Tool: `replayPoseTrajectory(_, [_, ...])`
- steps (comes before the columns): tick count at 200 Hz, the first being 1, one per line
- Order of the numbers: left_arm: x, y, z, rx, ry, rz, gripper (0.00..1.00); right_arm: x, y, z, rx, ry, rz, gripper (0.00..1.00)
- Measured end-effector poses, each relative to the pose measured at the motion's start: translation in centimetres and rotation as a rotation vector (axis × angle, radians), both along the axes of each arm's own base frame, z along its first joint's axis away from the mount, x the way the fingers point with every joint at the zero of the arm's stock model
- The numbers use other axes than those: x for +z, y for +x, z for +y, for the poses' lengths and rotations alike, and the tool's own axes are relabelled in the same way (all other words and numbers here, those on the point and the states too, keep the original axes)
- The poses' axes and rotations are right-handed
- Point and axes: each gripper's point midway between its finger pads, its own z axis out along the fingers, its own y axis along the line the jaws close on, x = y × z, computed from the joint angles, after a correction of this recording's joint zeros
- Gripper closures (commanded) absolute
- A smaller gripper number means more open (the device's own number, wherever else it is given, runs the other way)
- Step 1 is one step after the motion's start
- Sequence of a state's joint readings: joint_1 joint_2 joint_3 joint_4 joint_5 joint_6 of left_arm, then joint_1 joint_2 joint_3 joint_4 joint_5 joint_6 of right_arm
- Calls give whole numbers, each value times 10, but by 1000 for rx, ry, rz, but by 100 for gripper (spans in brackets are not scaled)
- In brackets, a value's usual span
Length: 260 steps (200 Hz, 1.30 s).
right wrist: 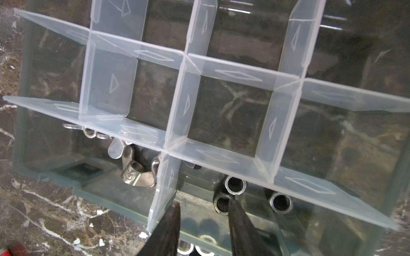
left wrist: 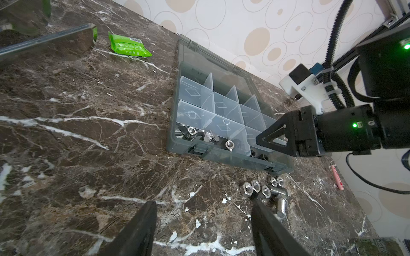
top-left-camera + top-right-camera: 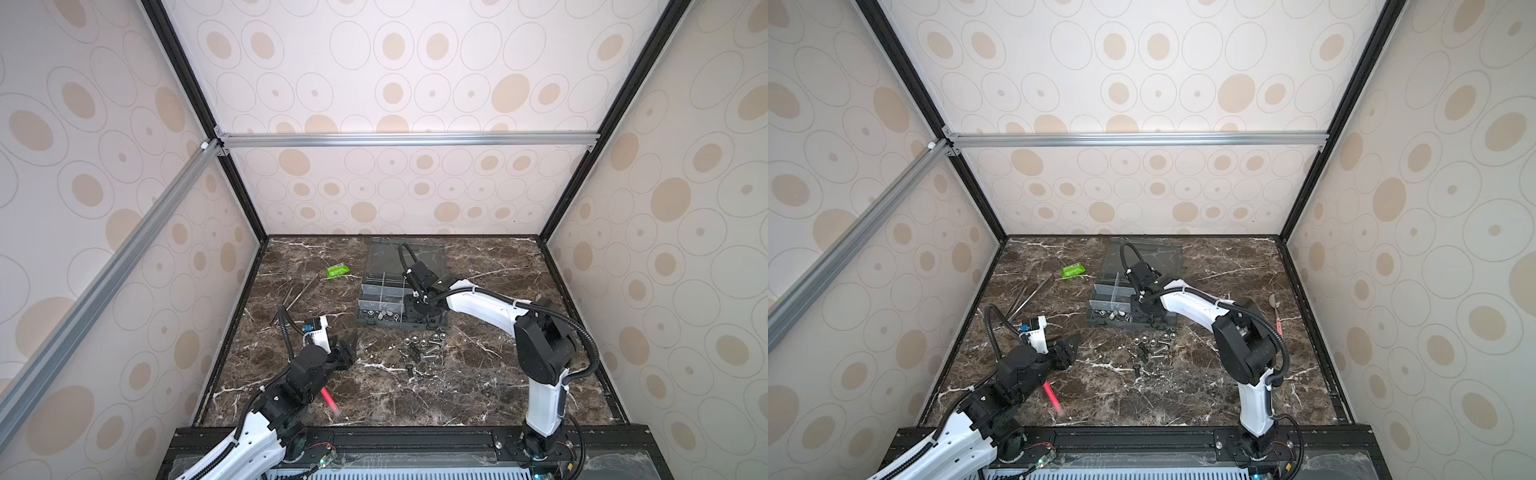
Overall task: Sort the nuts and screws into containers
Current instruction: 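Carry the black nut with the right gripper into an organizer compartment and release, then withdraw the right gripper from the organizer while the left gripper moves over the pile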
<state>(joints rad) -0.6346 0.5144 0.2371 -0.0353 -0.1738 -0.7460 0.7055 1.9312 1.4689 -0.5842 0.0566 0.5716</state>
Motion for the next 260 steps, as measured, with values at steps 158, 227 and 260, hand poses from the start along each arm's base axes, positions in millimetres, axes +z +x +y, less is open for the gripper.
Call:
replayPoseTrajectory(158, [-10,0,-6,-24,6,39,33,33,-23,-21,-57,77,-52,59])
replayPoseTrajectory(227, [-19,1,-14,-54,10,74,37,57,-56,-56,-104,110,-106,59])
replayPoseTrajectory(260, [-30,0,-21,-89,17,114,39,44,-77,-80,-145,86,-90,59])
